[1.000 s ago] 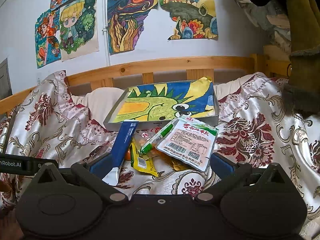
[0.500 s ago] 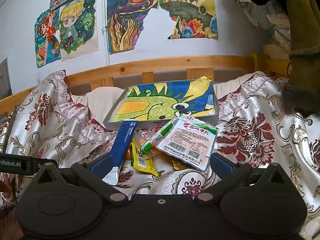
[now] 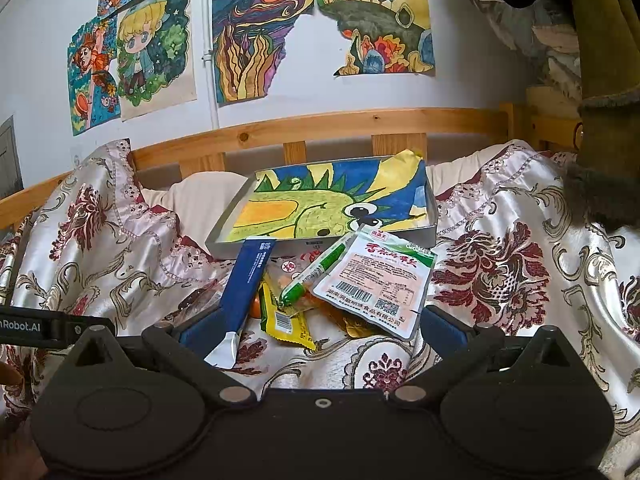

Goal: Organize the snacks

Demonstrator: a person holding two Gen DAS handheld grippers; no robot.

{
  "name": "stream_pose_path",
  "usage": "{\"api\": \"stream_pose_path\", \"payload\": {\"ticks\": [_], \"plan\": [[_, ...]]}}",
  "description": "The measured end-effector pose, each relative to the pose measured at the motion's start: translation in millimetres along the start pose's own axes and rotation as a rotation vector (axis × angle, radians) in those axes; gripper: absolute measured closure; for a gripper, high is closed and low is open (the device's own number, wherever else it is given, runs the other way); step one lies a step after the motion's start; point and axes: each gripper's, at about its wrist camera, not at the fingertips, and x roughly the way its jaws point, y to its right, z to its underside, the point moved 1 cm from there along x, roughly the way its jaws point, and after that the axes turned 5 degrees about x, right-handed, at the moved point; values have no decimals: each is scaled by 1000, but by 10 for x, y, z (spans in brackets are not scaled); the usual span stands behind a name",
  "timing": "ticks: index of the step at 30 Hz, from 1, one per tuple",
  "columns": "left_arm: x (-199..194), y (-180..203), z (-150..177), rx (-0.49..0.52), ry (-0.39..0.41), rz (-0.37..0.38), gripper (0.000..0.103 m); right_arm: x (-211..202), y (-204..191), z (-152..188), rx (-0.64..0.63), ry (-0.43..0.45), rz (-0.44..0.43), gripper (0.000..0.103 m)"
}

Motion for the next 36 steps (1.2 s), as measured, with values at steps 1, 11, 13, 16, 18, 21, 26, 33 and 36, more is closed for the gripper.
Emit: {"api": "stream_pose_path", "payload": {"ticks": [1,11,13,16,18,21,26,33,36], "plan": [[0,17,-11,10,1,-10,0,9,3,12,0,-10,2,0],[121,39,-126,21,-38,-53,0,70,14,-113,11,-87,25,1],[143,26,-150,17,-43,-64,0,76,24,-162,7,-90,24,0],[172,11,-195,16,-51,-81,0,108,49,-241,-9,-85,19,0],[193,10,-233,17,-55,-89,0,125,60,-280,-23,-80,16,0],[234,13,-300,14,-58,-97,0,179,76,-360,-54,-76,13,0],[335,69,-405,32,-48,-95,0,263,88,-431,-94,-83,11,0],[492,236,-542,65,-42,-76,1,477,134,-560,-131,-70,-9,1],[556,315,-569,78,-39,-65,0,633,181,-624,-140,-67,-10,1]]}}
